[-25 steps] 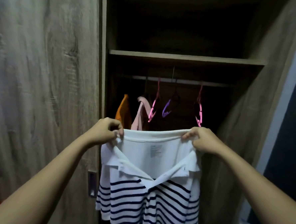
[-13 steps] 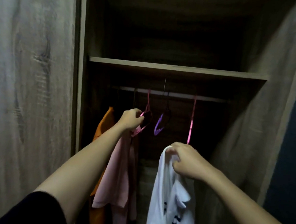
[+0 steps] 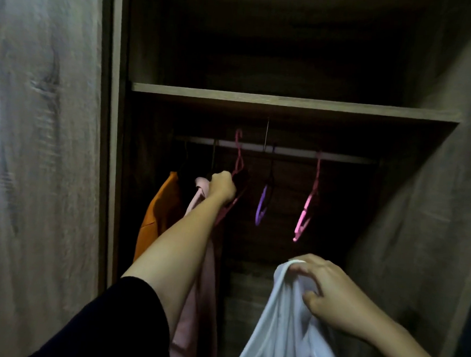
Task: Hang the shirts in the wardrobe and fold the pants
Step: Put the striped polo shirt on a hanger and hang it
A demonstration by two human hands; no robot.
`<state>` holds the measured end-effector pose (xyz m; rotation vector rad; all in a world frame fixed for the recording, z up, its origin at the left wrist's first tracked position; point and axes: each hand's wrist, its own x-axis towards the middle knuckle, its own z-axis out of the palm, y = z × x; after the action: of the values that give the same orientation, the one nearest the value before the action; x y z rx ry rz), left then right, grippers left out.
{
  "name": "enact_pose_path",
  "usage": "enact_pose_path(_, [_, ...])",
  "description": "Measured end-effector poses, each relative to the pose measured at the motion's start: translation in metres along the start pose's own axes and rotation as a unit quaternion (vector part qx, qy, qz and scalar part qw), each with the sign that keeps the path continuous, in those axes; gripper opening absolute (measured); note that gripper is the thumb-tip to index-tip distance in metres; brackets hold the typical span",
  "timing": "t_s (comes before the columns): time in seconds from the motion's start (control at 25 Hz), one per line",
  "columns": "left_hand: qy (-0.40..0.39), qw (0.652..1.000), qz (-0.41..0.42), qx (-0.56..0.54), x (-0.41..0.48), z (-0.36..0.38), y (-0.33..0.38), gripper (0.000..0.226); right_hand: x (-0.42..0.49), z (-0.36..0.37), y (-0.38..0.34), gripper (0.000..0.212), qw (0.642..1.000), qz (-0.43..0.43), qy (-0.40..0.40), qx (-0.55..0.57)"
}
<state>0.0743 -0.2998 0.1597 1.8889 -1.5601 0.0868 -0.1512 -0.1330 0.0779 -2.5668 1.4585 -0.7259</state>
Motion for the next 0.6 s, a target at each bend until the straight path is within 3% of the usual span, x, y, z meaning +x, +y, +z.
enact_pose_path(0.2, [0.027, 0.992, -0.004, -0.121, -0.050, -0.021, -0.023, 0.033, -0.001, 0.020, -0.001, 0.052, 0.999, 0.033, 0.015, 0.030])
enact_pose_path(0.28, [0.081, 0.987, 0.022, -0.134, -0.092, -0.034, -0.043, 0.036, 0.003, 0.029, -0.002, 0.055, 0.999, 0.045, 0.018, 0.006])
enact_pose_path(0.4, [0.132, 0.982, 0.034, -0.128, -0.158, -0.059, -0.100, 0.031, 0.007, 0.049, -0.013, 0.060, 0.998, 0.056, -0.005, -0.008])
enact_pose_path(0.6, [0.128, 0.979, 0.010, -0.159, -0.247, -0.103, -0.194, 0.026, 0.017, 0.071, -0.039, 0.066, 0.996, 0.069, -0.048, -0.036])
